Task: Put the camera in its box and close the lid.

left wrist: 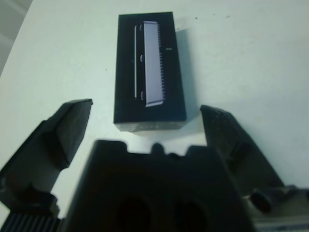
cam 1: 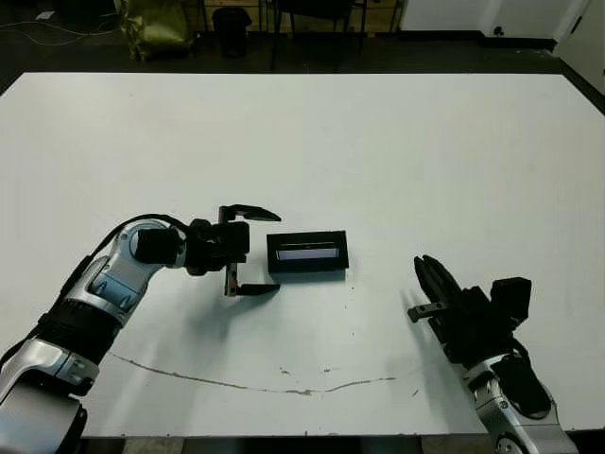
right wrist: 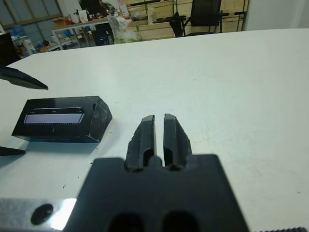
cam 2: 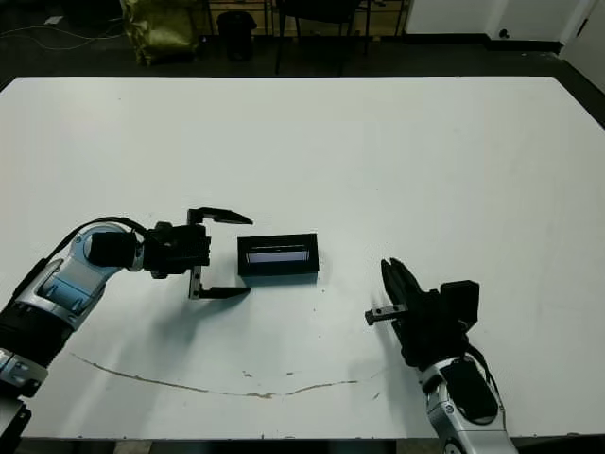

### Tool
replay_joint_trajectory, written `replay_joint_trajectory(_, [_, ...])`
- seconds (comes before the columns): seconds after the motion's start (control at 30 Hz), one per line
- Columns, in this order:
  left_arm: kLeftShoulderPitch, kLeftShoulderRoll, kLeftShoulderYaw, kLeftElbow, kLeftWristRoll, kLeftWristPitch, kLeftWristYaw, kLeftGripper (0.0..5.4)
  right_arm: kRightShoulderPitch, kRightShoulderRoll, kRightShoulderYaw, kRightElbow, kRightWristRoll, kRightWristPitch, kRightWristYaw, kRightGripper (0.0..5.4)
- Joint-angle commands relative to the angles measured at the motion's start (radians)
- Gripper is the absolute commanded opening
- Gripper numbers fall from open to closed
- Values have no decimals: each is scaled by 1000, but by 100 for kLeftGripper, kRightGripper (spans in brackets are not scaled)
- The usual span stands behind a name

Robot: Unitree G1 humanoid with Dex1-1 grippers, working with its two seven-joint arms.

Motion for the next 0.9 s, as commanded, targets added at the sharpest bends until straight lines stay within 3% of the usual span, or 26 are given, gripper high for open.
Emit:
replay_joint_trajectory(0.03, [5,5,-14,5,30,6,1,537,9,-5,-8,24,14,0,17,0])
replay_joint_trajectory(0.2, [9,-3,-8,9,8,13,-11,537,2,-3,-16,60,29,-33,46,0])
replay_joint_trajectory(0.53, [23,-27,-5,47,2,-32,5,537,11,-11,-6,18,4,6,10,0])
replay_joint_trajectory(0.77, [30,-38,-5,57,2,-25,19,537,2,-13,-16,75,17,-56,53,0])
replay_joint_trajectory(0.9, [36,-49,1,77,-6,-48,34,476,9,-1,-14,49,26,-25,33,0])
